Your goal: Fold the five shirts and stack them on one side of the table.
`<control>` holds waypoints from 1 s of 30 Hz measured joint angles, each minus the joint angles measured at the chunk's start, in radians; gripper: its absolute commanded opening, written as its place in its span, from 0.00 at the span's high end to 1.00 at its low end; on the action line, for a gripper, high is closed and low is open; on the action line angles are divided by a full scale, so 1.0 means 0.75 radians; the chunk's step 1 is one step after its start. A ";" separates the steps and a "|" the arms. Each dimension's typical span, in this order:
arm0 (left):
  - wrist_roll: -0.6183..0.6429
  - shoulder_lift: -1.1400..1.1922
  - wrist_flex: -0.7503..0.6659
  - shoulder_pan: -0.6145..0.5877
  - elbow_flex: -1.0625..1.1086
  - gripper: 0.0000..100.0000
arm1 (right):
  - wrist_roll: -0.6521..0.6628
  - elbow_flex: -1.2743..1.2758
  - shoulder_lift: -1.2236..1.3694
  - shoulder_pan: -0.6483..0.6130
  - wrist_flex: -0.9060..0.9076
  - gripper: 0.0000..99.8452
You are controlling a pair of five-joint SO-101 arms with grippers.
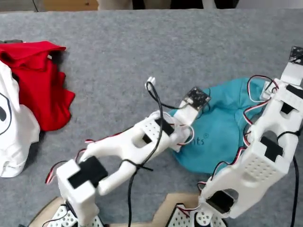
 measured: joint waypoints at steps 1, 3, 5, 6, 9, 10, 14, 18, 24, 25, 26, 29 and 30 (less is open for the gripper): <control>0.000 0.023 -0.008 0.000 0.000 0.98 | 0.000 0.000 0.000 0.000 0.000 1.00; 0.000 0.033 -0.010 0.000 -0.002 0.98 | 0.000 0.000 0.000 0.000 0.000 1.00; 0.000 0.049 0.031 0.000 -0.039 0.98 | 0.000 0.000 0.000 0.000 0.000 1.00; 0.000 0.053 0.068 -0.008 -0.061 0.98 | 0.000 0.000 0.000 0.000 0.000 1.00; 0.000 0.065 0.180 -0.059 -0.113 0.98 | 0.000 0.000 0.000 0.000 0.000 1.00; 0.000 0.078 0.200 -0.088 -0.131 0.98 | 0.000 0.000 0.000 0.000 0.000 1.00; 0.000 0.115 0.293 -0.233 -0.207 0.98 | 0.000 0.000 0.000 0.000 0.000 1.00; 0.002 0.168 0.325 -0.381 -0.301 0.98 | 0.000 0.000 0.000 0.000 0.000 1.00; 0.002 0.280 0.336 -0.612 -0.516 0.98 | 0.000 0.000 0.000 0.000 0.025 1.00; 0.002 0.295 0.336 -0.646 -0.554 0.98 | 0.000 0.000 0.000 0.000 0.025 1.00; 0.002 0.311 0.336 -0.677 -0.593 0.98 | 0.000 0.000 0.000 0.000 0.025 1.00; 0.014 0.352 0.336 -0.751 -0.687 0.98 | 0.000 0.000 0.000 0.000 0.025 1.00; 0.035 0.356 0.342 -0.763 -0.706 0.98 | 0.000 0.000 0.000 0.000 0.025 1.00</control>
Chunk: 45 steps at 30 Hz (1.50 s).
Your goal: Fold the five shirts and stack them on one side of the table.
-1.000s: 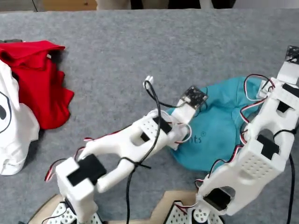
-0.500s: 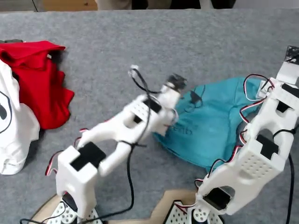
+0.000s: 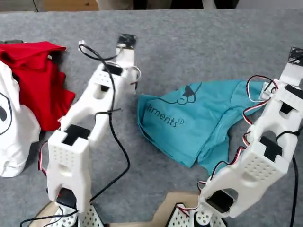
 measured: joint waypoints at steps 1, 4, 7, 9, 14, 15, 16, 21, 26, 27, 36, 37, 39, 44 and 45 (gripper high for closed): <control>0.025 0.000 0.020 -0.006 -0.016 0.98 | 0.000 0.000 0.000 0.000 0.000 1.00; 0.043 0.000 0.164 0.008 -0.070 0.98 | 0.016 0.000 0.000 0.000 0.000 1.00; 0.045 0.000 0.397 0.100 -0.127 0.98 | 0.055 0.000 0.000 0.000 0.000 1.00; 0.033 -0.006 0.522 0.196 -0.139 0.98 | 0.092 0.000 0.000 0.000 0.000 1.00; -0.045 -0.084 0.620 0.442 -0.113 0.98 | 0.194 0.000 0.000 0.010 0.000 1.00; -0.049 -0.098 0.624 0.481 -0.100 0.98 | 0.217 0.000 0.000 0.023 0.000 1.00; -0.049 -0.108 0.626 0.516 -0.088 0.98 | 0.239 0.000 0.000 0.037 0.000 1.00; -0.006 -0.121 0.618 0.698 0.020 0.98 | 0.395 -0.012 0.055 0.129 -0.037 1.00; 0.068 -0.127 0.493 0.867 0.164 0.98 | 0.423 -0.076 0.100 0.151 -0.043 1.00; 0.070 -0.127 0.483 0.904 0.178 0.98 | 0.426 -0.084 0.106 0.151 -0.045 1.00; 0.219 -0.133 0.430 0.978 0.184 0.87 | 0.426 -0.133 0.147 0.153 -0.047 1.00; 0.239 -0.133 0.430 0.978 0.184 0.86 | 0.426 -0.133 0.147 0.153 -0.047 1.00; 0.266 -0.133 0.430 0.978 0.184 0.87 | 0.426 -0.133 0.147 0.153 -0.047 1.00; 0.278 -0.158 0.438 0.978 0.184 0.87 | 0.426 -0.133 0.147 0.153 -0.047 1.00; 0.278 -0.174 0.446 0.980 0.184 0.87 | 0.426 -0.133 0.147 0.153 -0.047 1.00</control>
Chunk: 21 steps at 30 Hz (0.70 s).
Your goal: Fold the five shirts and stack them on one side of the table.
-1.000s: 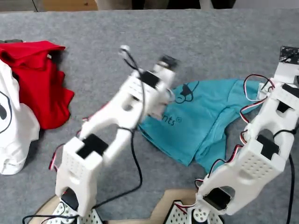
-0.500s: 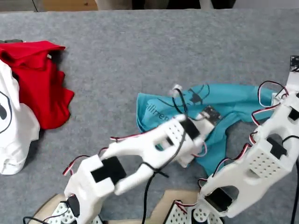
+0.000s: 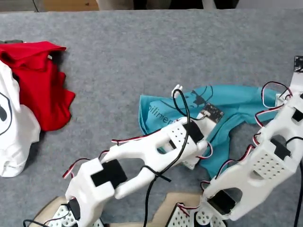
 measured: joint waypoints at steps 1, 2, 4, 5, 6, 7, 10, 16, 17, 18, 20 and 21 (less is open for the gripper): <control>0.000 -0.018 0.004 0.002 0.000 0.87 | 0.000 0.000 0.000 0.000 0.000 1.00; 0.000 -0.039 0.008 0.006 0.000 0.87 | 0.000 0.000 0.000 0.000 0.000 1.00; 0.000 -0.090 0.012 0.006 0.000 0.87 | 0.000 0.000 0.000 0.000 0.000 1.00; 0.000 -0.121 0.027 0.006 0.000 0.87 | 0.000 0.000 0.000 0.000 0.000 1.00; 0.000 -0.153 0.043 0.006 0.000 0.87 | 0.000 0.000 0.000 0.000 0.000 1.00; 0.000 -0.186 0.053 0.006 0.000 0.87 | 0.000 0.000 0.000 0.000 0.000 1.00; 0.000 -0.258 0.065 0.006 0.004 0.86 | 0.000 0.000 0.000 -0.018 0.000 1.00; 0.000 -0.282 0.068 0.006 0.057 0.86 | 0.000 0.000 0.000 -0.047 0.000 1.00; 0.000 -0.282 0.084 0.006 0.057 0.86 | 0.000 0.000 0.000 -0.047 0.000 1.00; 0.000 -0.282 0.102 0.006 0.057 0.86 | 0.000 0.000 0.000 -0.047 0.000 1.00; 0.000 -0.282 0.141 0.006 0.051 0.86 | 0.000 0.000 0.000 -0.049 0.000 1.00; 0.000 -0.282 0.164 0.006 0.039 0.86 | 0.000 0.000 0.000 -0.049 0.000 1.00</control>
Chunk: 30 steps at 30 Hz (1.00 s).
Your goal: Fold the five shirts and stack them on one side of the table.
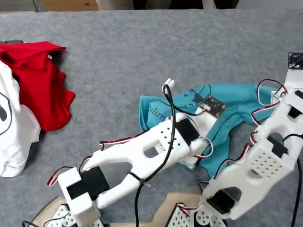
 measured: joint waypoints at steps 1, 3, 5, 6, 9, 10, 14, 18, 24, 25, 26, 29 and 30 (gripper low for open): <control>0.000 0.000 0.018 0.000 -0.014 0.86 | 0.000 0.000 0.000 0.000 0.000 1.00; 0.000 0.000 0.037 0.000 -0.025 0.86 | 0.000 0.000 0.000 0.000 0.000 1.00; 0.000 0.000 0.033 0.000 -0.025 0.86 | 0.000 0.000 0.000 0.000 0.000 1.00; 0.000 0.000 0.012 0.000 -0.018 0.86 | 0.000 0.000 0.000 0.000 0.000 1.00; 0.000 0.002 -0.086 0.000 0.041 0.86 | 0.000 0.000 0.000 0.000 0.000 1.00; 0.004 0.002 -0.110 0.000 0.059 0.86 | 0.000 0.000 0.000 0.000 0.000 1.00; 0.078 0.002 -0.194 0.002 0.117 0.86 | 0.000 0.000 0.000 0.000 0.000 1.00; 0.102 0.002 -0.229 0.029 0.135 0.86 | 0.000 0.000 0.000 0.000 0.000 1.00; 0.108 0.002 -0.231 0.084 0.168 0.86 | 0.000 0.000 0.000 0.000 0.000 1.00; 0.108 0.002 -0.231 0.090 0.172 0.86 | 0.000 0.000 0.000 0.000 0.000 1.00; 0.108 0.002 -0.231 0.096 0.176 0.86 | 0.000 0.000 0.000 0.000 0.000 1.00; 0.108 0.002 -0.278 0.098 0.217 0.86 | 0.000 0.000 0.000 0.000 0.000 1.00; 0.108 0.002 -0.301 0.098 0.233 0.86 | 0.000 0.000 0.000 0.000 0.000 1.00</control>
